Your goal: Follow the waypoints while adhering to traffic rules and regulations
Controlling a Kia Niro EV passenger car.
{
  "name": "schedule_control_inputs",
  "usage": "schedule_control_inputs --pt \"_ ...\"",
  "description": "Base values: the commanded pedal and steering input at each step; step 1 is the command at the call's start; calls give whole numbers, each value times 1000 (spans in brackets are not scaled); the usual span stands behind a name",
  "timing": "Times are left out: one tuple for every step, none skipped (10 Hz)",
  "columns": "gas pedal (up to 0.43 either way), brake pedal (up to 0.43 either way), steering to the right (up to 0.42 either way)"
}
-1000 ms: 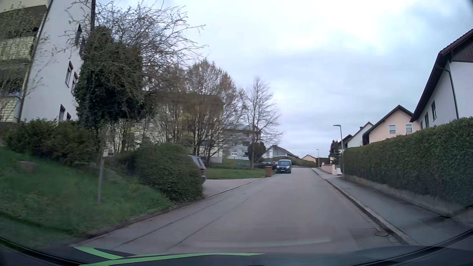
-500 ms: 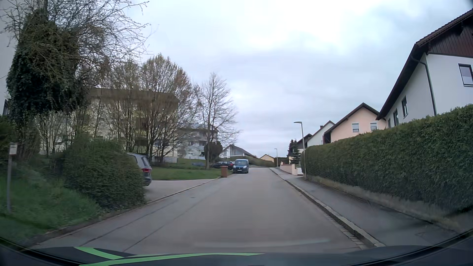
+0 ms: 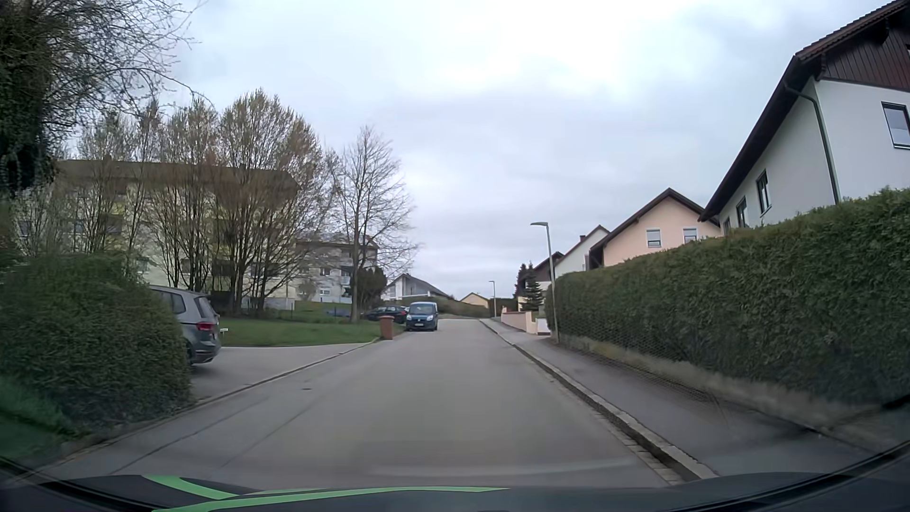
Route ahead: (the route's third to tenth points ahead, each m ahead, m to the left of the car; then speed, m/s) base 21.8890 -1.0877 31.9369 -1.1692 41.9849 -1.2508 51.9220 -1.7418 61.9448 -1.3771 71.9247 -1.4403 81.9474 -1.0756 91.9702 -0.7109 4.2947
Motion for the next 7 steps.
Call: schedule_control_inputs --pt "429 0 42" --pt "429 0 26" --pt "429 0 22" --pt "429 0 19" --pt "429 0 14" --pt "429 0 10" --pt "429 0 7"
